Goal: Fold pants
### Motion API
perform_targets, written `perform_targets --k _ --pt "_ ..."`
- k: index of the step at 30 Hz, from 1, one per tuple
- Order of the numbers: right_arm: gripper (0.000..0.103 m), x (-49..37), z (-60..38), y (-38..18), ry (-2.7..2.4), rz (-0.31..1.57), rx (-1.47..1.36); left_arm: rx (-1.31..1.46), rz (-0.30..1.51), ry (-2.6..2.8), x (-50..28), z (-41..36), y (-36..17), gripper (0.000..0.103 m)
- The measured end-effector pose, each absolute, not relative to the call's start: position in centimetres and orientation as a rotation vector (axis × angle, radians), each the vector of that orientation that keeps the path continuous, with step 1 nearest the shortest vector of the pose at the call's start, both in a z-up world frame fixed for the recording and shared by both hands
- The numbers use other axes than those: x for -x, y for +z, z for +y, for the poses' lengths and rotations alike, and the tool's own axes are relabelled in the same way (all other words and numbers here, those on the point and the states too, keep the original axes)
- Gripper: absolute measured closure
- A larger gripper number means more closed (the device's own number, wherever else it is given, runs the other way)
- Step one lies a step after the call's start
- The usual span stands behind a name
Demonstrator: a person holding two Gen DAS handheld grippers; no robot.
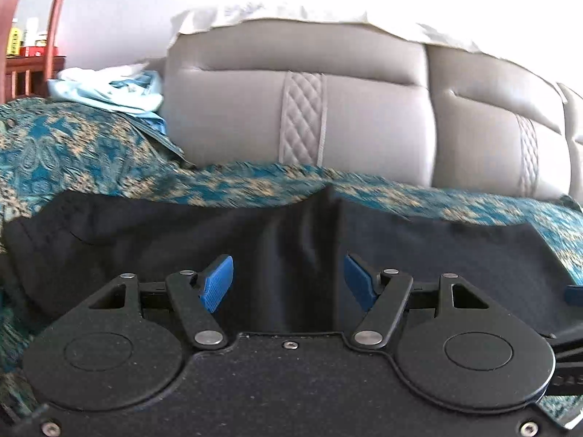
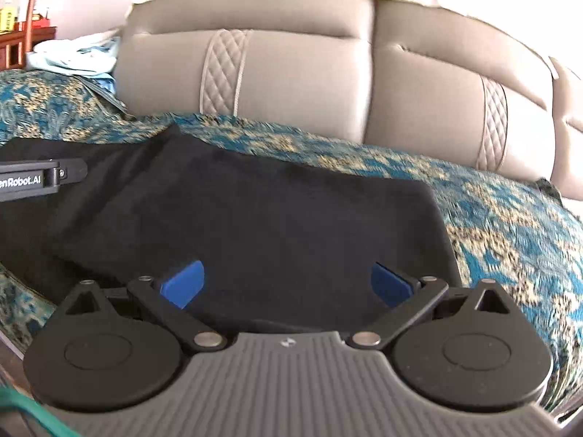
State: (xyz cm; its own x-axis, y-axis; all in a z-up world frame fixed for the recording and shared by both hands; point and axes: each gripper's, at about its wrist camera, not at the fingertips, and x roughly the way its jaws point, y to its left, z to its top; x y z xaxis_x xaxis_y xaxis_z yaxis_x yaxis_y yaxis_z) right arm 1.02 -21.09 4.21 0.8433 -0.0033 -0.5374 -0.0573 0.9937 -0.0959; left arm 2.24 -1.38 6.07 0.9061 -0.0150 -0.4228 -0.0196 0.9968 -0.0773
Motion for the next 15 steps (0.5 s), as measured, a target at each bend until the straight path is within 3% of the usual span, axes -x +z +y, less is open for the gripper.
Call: perform_targets --k 5,7,15 --pt "0.0 -1.4 -22.8 2.6 -0.002 0.603 0.067 0.038 0.474 -0.022 -1.9 -3.5 4.6 0.045" --pt "0.0 -1.2 -23.6 2.0 0.0 0.595 0.019 0.018 0.497 -0.032 -1.8 -4.0 3.8 0.054" --pt "0.0 -0.6 -24.1 1.2 -0.015 0.549 0.025 -0.04 0.495 -0.03 -1.1 -4.9 2.0 0.054"
